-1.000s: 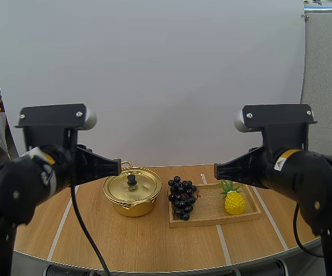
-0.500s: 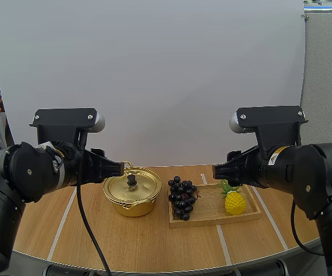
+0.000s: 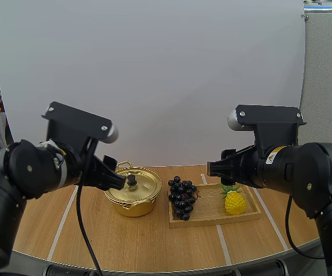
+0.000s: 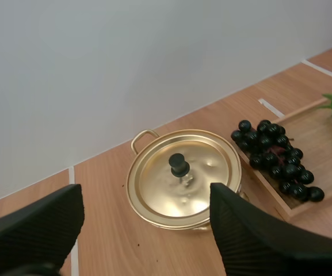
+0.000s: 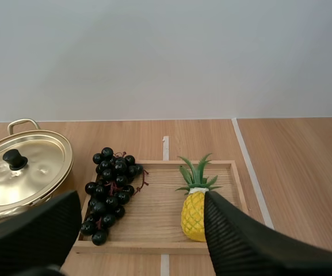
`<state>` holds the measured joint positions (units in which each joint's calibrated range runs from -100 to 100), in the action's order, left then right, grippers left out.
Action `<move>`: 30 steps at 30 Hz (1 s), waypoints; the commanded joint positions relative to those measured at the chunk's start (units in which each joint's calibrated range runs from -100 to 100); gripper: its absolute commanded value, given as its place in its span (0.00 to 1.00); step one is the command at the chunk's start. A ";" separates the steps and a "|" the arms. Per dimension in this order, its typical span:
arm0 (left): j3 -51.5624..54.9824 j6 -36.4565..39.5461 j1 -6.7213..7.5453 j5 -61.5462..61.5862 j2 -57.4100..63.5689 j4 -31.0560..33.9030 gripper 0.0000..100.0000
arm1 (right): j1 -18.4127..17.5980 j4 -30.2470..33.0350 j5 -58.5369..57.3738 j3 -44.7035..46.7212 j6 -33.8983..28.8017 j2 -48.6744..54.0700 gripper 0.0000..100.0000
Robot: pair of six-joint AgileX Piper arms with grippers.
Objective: Open the pot, put the pineapple inside, and close it
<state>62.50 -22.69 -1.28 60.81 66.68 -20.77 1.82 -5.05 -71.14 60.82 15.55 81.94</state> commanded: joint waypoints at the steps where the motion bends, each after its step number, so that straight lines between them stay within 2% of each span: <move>1: -0.09 -7.04 -0.12 0.83 -4.86 -5.89 1.00 | 0.16 -0.23 0.46 -0.32 0.08 -0.09 1.00; 5: -2.31 -9.59 -0.12 0.87 -12.45 -7.95 1.00 | 0.16 -0.23 0.46 -0.32 0.08 -0.09 1.00; 10: -10.37 -10.98 0.03 4.68 -25.26 -8.10 1.00 | 0.16 -0.23 0.46 -0.32 0.08 -0.09 1.00; 13: -16.62 -11.73 1.41 10.49 -32.90 -8.10 1.00 | 0.16 -0.23 0.46 -0.32 0.08 -0.09 1.00; 17: -22.36 -11.53 3.51 8.65 -41.92 -7.60 1.00 | 0.16 -0.23 0.46 -0.32 0.08 -0.09 1.00; 20: -25.72 -11.43 4.44 7.20 -48.10 -5.94 1.00 | 0.16 -0.23 0.46 -0.32 0.08 -0.09 1.00; 25: -27.64 -9.61 4.44 3.43 -55.13 -1.04 1.00 | 0.16 -0.23 0.46 -0.32 0.08 -0.09 1.00; 30: -28.31 -9.21 4.44 1.64 -59.94 0.06 1.00 | 0.16 -0.23 0.46 -0.32 0.08 -0.09 1.00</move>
<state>34.95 -32.60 2.93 64.08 8.08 -21.07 1.82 -5.15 -71.14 60.82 15.55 81.94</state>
